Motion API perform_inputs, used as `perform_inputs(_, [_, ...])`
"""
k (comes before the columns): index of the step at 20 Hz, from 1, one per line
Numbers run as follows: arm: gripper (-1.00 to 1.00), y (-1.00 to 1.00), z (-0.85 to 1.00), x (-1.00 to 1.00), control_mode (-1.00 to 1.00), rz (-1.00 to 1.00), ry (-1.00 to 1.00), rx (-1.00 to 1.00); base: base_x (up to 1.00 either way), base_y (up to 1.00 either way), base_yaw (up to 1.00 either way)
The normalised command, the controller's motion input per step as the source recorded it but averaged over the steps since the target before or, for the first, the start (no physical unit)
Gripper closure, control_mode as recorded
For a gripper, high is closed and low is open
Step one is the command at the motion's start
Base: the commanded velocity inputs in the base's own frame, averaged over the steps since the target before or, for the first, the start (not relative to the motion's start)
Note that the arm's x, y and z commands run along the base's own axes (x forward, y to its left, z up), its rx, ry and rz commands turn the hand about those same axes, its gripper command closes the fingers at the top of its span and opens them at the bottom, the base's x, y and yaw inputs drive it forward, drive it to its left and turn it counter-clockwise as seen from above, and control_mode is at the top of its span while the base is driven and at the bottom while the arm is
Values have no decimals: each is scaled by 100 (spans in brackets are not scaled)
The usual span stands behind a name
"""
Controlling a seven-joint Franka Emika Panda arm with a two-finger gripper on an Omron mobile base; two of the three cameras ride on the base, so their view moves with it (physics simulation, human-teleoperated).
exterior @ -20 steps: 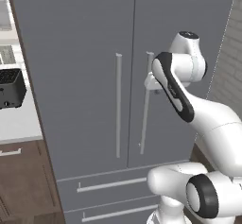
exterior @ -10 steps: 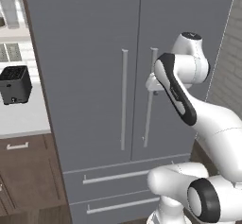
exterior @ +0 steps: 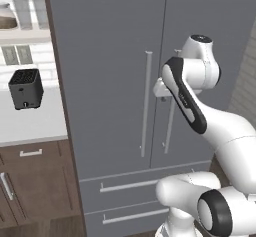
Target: Take the strawberry from the fridge and place it on top of the pancake, located on the dining counter.
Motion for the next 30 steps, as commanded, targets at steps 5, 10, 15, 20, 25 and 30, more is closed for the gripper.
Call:
perform_inputs(5, [-100, 0, 0, 0, 100, 0, 0, 0, -37, 0, -1])
perform_inputs(10, [-100, 0, 0, 0, 100, 0, 0, 0, -58, 0, 0])
perform_inputs(15, [-100, 0, 0, 0, 100, 0, 0, 0, -24, 6, 0])
perform_inputs(20, [-100, 0, -1, 4, -100, 0, -1, 0, 0, 0, 0])
perform_inputs(25, [-100, -10, -6, 39, -100, 0, -36, 0, 0, 0, 0])
perform_inputs(30, [-100, -7, -4, 73, -100, 0, -32, 0, 0, 0, 0])
